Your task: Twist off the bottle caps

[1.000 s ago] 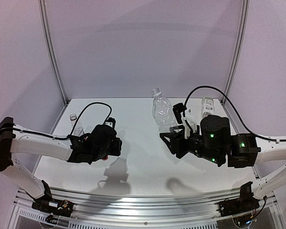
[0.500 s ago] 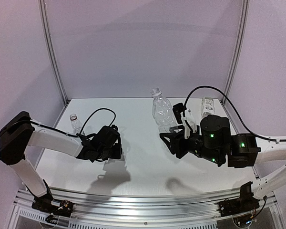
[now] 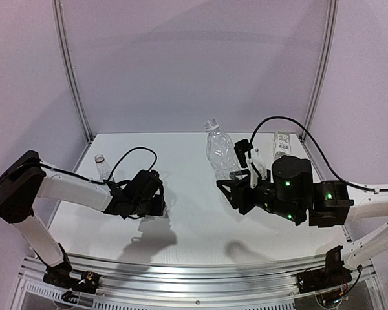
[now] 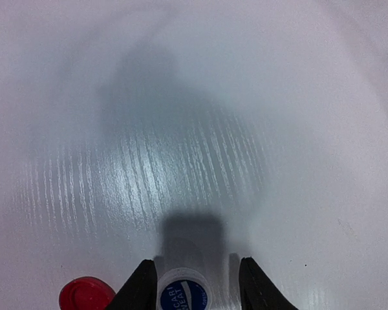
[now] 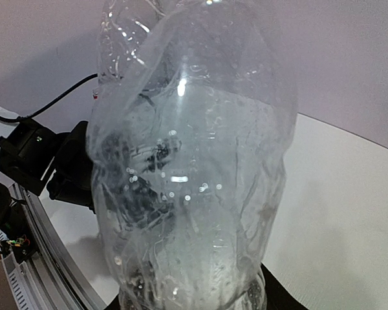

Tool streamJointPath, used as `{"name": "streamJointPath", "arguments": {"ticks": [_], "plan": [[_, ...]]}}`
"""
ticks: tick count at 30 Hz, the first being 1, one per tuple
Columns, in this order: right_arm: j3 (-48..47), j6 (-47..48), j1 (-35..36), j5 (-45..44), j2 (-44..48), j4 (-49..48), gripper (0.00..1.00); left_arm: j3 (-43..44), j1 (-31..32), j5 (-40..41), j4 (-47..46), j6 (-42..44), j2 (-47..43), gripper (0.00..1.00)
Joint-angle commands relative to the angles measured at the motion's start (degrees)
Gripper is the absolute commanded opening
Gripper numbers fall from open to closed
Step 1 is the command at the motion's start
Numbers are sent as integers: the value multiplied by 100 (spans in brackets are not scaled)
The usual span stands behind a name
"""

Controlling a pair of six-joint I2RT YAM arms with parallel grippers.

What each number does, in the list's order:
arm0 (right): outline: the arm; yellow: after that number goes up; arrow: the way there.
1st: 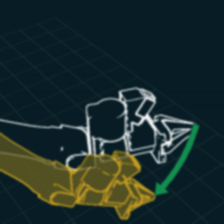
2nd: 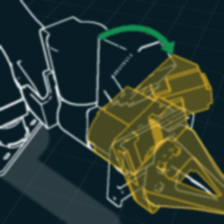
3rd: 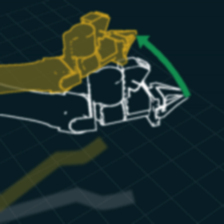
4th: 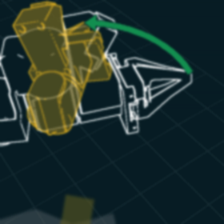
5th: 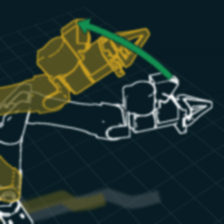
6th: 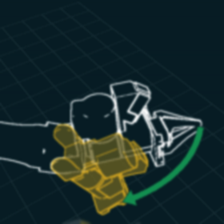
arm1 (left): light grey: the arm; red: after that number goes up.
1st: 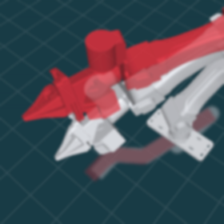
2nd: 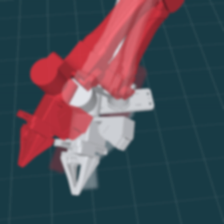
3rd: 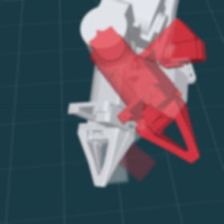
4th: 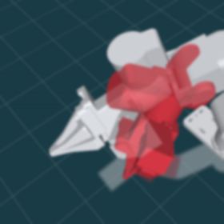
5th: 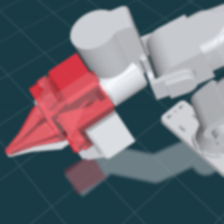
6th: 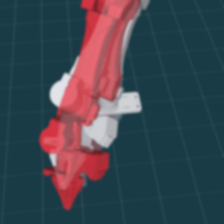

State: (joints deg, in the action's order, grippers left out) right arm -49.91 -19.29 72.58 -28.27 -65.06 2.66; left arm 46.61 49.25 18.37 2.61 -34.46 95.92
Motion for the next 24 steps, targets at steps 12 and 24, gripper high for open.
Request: {"name": "streamJointPath", "arguments": {"ticks": [12, 24], "plan": [[128, 26, -10, 241, 118, -224, 0, 187, 1137, 754, 846, 968, -2467, 77], [280, 218, -14, 1414, 214, -741, 0, 8, 1730, -753, 108, 1814, -4440, 95]]}}
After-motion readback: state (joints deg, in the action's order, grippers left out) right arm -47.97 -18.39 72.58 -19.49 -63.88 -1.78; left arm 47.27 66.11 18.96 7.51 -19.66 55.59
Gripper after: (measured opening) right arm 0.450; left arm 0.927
